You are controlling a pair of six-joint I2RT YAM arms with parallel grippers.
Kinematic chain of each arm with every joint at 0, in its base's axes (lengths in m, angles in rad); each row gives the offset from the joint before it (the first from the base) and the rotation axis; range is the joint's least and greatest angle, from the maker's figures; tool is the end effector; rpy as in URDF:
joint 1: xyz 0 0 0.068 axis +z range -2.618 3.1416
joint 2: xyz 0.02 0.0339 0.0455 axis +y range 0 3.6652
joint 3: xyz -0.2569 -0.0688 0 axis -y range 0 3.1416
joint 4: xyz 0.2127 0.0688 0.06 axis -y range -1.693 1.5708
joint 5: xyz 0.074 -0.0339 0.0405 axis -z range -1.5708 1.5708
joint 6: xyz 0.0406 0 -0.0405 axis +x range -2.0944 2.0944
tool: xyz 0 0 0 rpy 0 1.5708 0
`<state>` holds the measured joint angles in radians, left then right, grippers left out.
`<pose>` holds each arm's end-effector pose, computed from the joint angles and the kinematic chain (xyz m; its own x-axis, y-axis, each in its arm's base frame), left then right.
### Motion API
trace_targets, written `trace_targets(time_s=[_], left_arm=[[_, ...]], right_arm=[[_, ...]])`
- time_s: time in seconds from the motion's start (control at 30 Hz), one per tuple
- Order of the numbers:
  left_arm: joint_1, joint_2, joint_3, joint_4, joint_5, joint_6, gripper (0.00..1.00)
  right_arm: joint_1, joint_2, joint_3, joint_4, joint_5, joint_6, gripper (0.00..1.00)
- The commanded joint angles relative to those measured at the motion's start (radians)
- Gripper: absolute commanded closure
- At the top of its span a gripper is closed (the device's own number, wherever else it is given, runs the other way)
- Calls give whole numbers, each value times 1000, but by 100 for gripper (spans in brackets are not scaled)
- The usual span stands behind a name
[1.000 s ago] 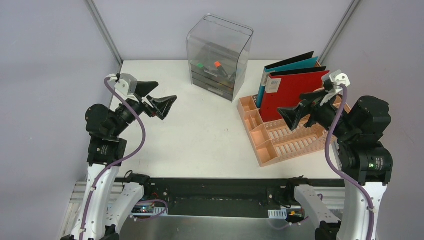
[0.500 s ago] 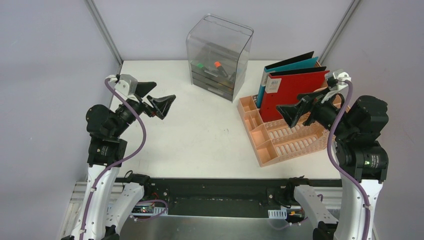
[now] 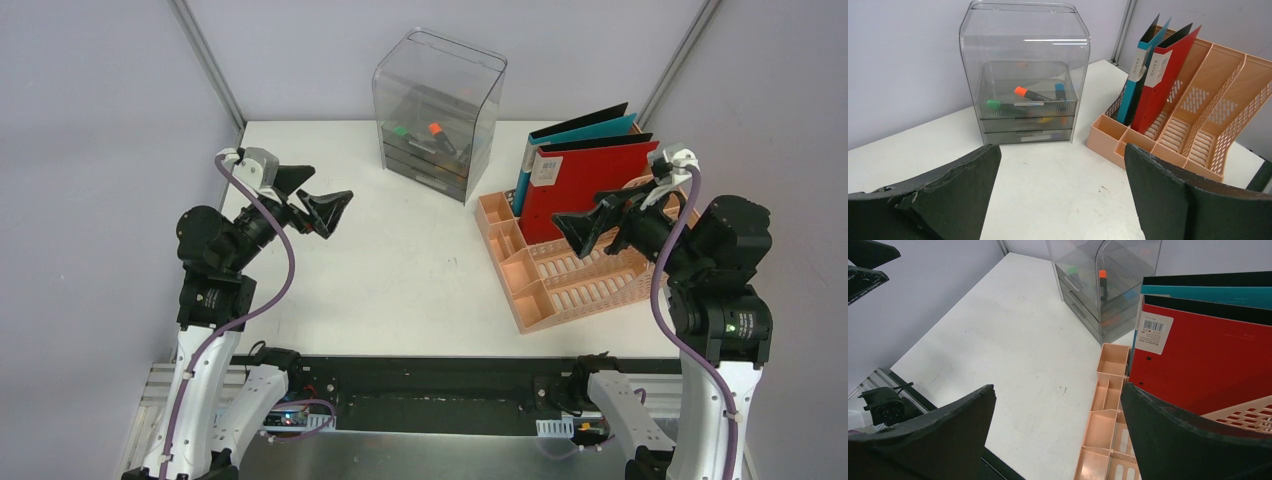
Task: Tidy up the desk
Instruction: Reset both arms
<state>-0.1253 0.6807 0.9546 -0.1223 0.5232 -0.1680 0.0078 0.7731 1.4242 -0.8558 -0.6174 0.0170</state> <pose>0.1134 -0.0347 0.4070 0.0477 -0.1520 -0.9872 0.6149 0.7833 -0.0909 0.0736 0.0241 0.4478 -0.2130 0.0122 -0.9770 -0.5696 0.8109 0.1343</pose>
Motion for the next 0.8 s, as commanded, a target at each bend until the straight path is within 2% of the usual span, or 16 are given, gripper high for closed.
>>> trace_targets(time_s=[0.0, 0.77], left_arm=[[-5, 1, -4, 19, -19, 16, 1], [-6, 4, -7, 18, -25, 24, 1]], right_arm=[[-6, -15, 1, 46, 15, -3, 0], [-6, -24, -8, 46, 26, -8, 0]])
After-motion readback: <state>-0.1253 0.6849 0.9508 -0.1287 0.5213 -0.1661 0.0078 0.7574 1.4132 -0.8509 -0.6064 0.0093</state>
